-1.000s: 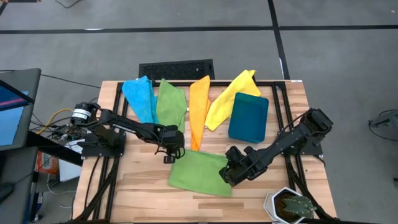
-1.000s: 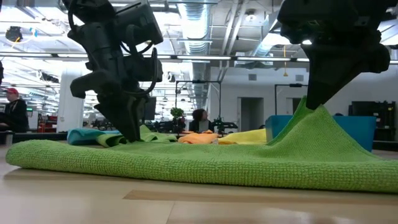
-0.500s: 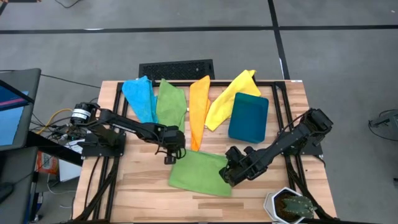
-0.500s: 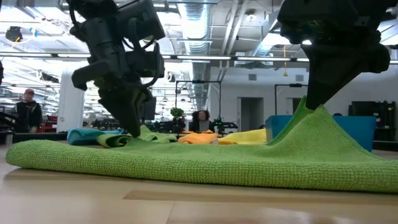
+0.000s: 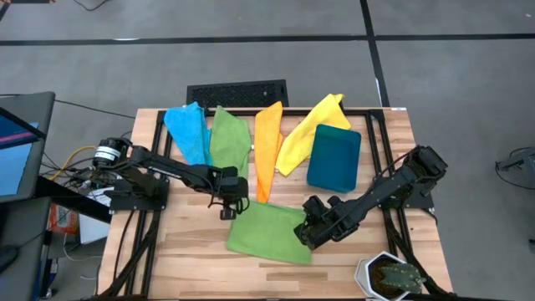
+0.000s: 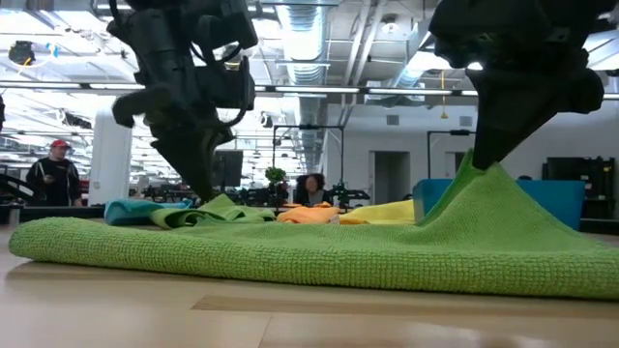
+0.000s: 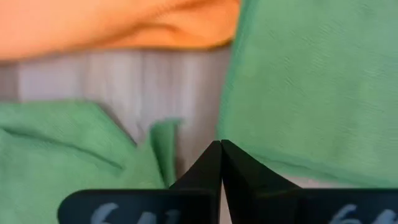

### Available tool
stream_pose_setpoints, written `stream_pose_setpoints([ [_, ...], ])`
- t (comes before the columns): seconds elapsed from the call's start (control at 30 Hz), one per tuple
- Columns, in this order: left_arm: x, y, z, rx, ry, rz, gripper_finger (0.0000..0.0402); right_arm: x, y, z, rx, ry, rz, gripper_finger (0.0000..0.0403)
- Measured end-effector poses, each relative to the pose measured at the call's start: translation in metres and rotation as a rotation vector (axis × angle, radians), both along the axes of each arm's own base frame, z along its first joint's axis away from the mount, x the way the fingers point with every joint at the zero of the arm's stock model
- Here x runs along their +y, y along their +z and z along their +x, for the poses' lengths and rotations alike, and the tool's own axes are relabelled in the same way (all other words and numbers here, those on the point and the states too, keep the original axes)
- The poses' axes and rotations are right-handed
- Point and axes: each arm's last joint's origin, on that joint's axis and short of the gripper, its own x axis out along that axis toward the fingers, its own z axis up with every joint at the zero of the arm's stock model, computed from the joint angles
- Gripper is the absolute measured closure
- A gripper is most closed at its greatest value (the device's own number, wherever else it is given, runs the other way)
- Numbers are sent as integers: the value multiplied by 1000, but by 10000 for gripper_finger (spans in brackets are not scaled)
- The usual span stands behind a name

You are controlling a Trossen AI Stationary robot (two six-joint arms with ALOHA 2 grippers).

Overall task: Fold microfiber towels
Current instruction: Fold the bottom green microfiber cloth

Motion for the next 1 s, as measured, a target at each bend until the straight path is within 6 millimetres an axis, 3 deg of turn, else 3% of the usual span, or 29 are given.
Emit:
stream_pose_setpoints([
  [0.2,0,-4,5,-16,-97,43,352,-3,0,2,-5,-4,-9,378],
  [0.4,2,-10,5,15,-108,26,274,-3,0,2,-5,5,-11,380],
  [0.53,3,-12,6,14,-98,50,249,-3,0,2,-5,10,-12,384],
  [0.77,1,-25,8,62,-102,32,264,-3,0,2,-3,12,-13,376],
  [1.0,-1,-19,12,21,-88,75,337,-3,0,2,-1,13,-14,385],
])
